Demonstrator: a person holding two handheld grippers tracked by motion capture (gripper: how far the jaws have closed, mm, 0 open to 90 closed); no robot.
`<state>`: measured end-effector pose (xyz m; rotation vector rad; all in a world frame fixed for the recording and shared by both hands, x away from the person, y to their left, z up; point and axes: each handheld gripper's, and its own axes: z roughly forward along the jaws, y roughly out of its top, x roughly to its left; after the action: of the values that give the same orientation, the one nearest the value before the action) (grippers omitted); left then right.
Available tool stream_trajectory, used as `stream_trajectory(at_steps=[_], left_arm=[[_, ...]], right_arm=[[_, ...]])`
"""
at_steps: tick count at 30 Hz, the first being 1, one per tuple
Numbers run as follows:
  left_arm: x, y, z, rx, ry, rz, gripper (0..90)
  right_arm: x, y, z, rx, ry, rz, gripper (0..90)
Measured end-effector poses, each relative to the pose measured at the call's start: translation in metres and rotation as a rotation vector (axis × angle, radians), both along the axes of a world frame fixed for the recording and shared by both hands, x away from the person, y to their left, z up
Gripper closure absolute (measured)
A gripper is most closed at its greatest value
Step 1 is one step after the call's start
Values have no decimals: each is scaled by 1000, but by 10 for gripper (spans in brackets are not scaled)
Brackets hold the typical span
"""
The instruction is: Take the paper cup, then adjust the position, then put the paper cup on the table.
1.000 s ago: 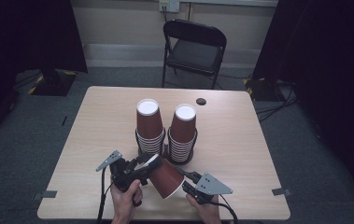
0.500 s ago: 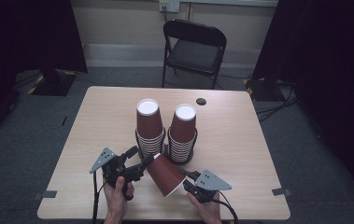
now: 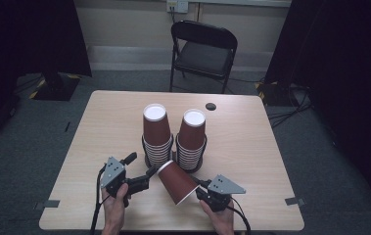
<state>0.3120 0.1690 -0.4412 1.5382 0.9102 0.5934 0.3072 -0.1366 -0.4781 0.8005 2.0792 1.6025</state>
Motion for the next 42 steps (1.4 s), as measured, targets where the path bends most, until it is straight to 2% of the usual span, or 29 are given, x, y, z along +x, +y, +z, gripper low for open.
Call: stream_trajectory(at_steps=[2,5,11,13,18,20,25,29,31,33,36,42], left_arm=[[-1,-1,-1,39,-4,-17,163],[-3,-2,-2,123,-24,-35,173],[-9,-4,-6,191,-43,-91,183],[-11,-6,-8,235,-31,-96,174],[-13,-9,-10,283,-38,-164,169],[-14,-11,-11,282,-43,-179,169],[-15,-16,-14,355,-51,-207,172],[-19,-19,-16,376,-69,-221,174],[-20,-20,-17,406,-79,-232,174],[-22,-21,-17,428,-92,-227,169],[-24,-22,-18,441,-102,-227,158],[-28,-29,-20,518,-134,-226,157]], right_arm=[[1,-2,0,2,22,2,858],[4,-5,1,1,54,4,858],[9,-10,3,1,102,32,859],[11,-11,5,-3,119,41,859],[17,-14,11,-15,157,68,859],[20,-14,12,-15,170,78,858],[28,-14,17,-33,204,114,859],[34,-13,20,-51,233,137,859],[36,-13,22,-69,249,148,858],[38,-12,23,-82,261,165,859],[40,-10,25,-98,280,182,859],[45,-5,30,-142,315,228,859]])
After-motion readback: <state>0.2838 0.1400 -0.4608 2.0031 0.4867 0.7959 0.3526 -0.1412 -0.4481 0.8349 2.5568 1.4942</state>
